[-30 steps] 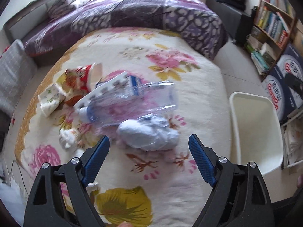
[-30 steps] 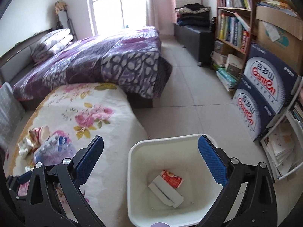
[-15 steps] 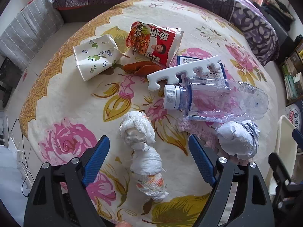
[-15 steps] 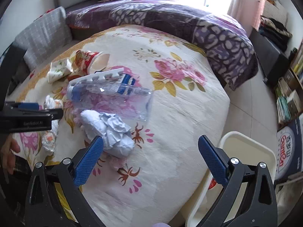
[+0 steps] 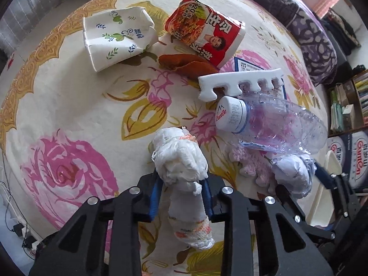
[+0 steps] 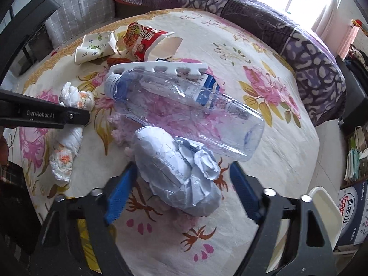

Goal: Collect trash
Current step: 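Grasp the white tissue bundle with the left tool while the right tool grasps the crumpled plastic bag, then drop the plastic bag into the bin with the right tool while the left tool carries the tissue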

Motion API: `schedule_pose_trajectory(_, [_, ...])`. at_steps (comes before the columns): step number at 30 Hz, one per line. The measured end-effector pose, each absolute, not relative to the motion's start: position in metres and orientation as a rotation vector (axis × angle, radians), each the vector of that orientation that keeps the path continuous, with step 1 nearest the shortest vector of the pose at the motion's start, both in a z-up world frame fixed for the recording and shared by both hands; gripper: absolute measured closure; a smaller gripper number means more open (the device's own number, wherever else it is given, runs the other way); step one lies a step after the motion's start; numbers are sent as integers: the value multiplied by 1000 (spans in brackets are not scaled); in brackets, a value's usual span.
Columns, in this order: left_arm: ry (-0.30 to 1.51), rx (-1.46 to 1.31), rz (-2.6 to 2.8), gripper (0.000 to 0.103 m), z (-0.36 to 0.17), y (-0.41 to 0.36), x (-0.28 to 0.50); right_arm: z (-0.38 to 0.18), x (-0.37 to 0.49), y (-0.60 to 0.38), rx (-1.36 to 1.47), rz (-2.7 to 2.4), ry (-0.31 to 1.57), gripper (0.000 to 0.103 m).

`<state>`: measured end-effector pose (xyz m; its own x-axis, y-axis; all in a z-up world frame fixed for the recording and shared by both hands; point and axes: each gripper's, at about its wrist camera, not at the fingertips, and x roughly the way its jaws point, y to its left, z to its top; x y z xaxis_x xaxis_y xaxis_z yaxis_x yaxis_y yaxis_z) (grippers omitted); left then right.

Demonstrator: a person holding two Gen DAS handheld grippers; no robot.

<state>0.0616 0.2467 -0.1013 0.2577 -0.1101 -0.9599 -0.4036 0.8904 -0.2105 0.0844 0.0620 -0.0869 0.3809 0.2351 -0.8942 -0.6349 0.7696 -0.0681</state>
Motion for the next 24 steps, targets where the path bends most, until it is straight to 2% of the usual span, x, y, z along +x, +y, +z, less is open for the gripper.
schedule_pose_trajectory(3, [1277, -534, 180, 75, -94, 258, 58, -83, 88, 57, -370, 589, 1056, 54])
schedule_pose_trajectory(10, [1179, -539, 148, 75, -65, 254, 57, -49, 93, 41, -197, 596, 992, 55])
schedule_pose_trajectory(24, [918, -257, 190, 75, -10, 193, 62, -2, 92, -2, -9, 497, 846, 55])
